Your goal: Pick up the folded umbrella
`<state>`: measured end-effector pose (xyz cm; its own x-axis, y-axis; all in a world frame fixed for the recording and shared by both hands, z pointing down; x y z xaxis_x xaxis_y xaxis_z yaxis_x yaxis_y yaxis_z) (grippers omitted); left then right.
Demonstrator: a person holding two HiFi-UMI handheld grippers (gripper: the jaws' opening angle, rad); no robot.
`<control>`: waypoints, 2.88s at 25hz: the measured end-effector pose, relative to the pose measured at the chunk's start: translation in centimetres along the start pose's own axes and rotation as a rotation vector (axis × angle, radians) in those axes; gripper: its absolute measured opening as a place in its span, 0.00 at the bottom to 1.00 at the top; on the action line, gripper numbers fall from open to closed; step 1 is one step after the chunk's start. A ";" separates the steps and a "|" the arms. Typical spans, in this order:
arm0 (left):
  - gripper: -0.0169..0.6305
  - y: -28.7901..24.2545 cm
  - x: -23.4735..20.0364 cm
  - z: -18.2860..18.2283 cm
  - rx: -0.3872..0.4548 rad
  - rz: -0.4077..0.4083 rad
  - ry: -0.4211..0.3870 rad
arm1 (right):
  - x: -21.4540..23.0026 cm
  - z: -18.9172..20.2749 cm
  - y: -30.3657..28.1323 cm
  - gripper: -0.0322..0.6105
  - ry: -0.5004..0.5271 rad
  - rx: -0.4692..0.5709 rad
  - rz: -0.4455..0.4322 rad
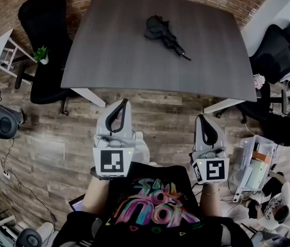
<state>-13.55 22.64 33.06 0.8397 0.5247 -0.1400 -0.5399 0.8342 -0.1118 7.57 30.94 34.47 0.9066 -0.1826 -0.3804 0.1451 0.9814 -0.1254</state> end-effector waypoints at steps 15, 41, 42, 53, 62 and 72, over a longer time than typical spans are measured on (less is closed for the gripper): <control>0.03 -10.3 -9.9 -2.7 0.000 0.040 0.022 | 1.5 -2.4 -13.1 0.05 0.008 -0.040 0.099; 0.03 -31.2 -9.9 -4.5 -0.013 -0.056 0.026 | 14.9 2.4 -31.5 0.05 0.021 -0.033 -0.035; 0.03 -32.0 -9.7 -4.7 -0.013 -0.061 0.026 | 15.6 2.4 -32.1 0.05 0.021 -0.026 -0.038; 0.03 -36.3 -8.9 -5.8 0.004 -0.110 0.017 | 19.5 2.3 -36.4 0.05 0.009 0.031 -0.098; 0.03 -36.9 -9.2 -7.1 0.019 -0.068 0.014 | 18.7 1.5 -37.0 0.05 -0.026 0.033 -0.104; 0.03 -37.0 -10.2 -6.9 0.017 -0.061 0.004 | 17.7 2.0 -38.1 0.05 -0.062 0.022 -0.113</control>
<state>-2.52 -14.74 31.87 0.8707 0.4721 -0.1378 -0.4867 0.8674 -0.1038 18.90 -9.56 34.29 0.9066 -0.2888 -0.3078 0.2558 0.9560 -0.1436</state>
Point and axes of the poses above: the fingertips, and each gripper's own axes: y backward along the fingers, x to its right, z out of its underside, the point moved 2 cm from there along y, backward along the fingers, and after that the axes turned 14 degrees about y, right-handed, at the moved point
